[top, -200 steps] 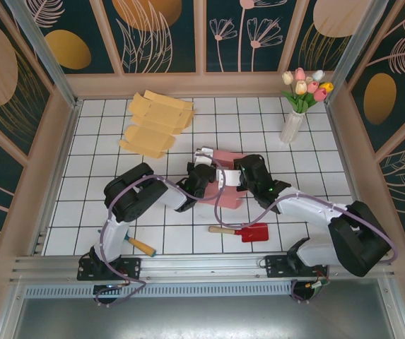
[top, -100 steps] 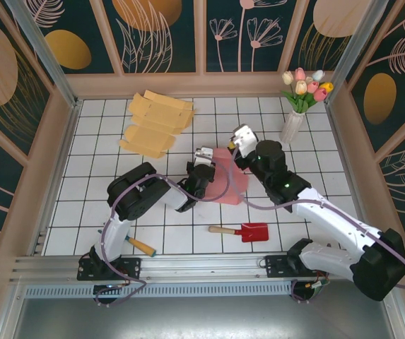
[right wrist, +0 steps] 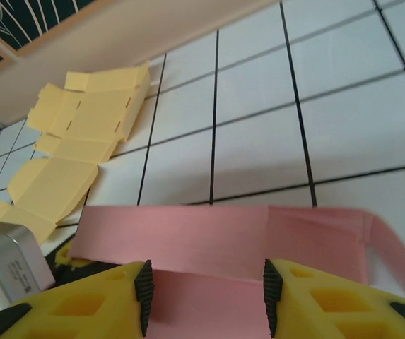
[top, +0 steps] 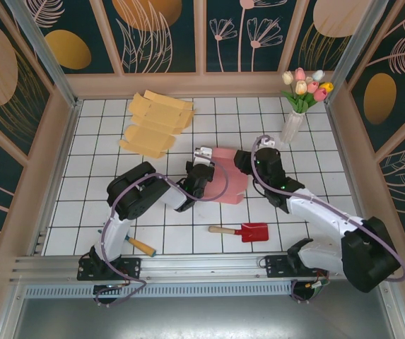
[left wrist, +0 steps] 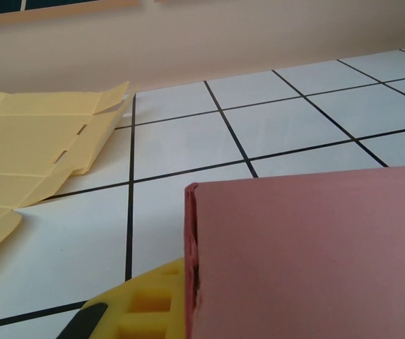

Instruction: Fold the paper box

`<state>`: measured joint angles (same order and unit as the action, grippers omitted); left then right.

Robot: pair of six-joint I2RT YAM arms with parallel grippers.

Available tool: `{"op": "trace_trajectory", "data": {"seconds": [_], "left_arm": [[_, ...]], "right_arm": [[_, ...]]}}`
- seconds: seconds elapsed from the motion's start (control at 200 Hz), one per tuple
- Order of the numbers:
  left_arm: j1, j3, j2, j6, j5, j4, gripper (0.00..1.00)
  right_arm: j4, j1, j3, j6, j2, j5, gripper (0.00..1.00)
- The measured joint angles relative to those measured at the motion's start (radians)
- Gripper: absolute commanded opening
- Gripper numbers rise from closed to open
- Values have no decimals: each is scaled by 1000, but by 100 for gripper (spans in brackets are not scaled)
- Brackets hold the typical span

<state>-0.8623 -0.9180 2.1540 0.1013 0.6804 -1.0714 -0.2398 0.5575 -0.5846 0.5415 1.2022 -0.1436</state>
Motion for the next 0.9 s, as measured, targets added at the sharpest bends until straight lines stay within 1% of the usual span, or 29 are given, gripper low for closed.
{"op": "trace_trajectory", "data": {"seconds": [0.09,0.205,0.46,0.691,0.901], "left_arm": [[5,5,0,1,-10,-7,0],[8,17,0,4,-18,-28,0],[10,26,0,4,-19,-47,0],[10,28,0,4,-20,-49,0],[12,28,0,4,-21,-49,0]], "right_arm": [[-41,-15,12,24,52,43,48],[-87,-44,21,38,110,64,49],[-185,-92,70,41,140,94,51],[-276,-94,70,45,182,179,51],[-332,-94,70,88,212,269,51]]}}
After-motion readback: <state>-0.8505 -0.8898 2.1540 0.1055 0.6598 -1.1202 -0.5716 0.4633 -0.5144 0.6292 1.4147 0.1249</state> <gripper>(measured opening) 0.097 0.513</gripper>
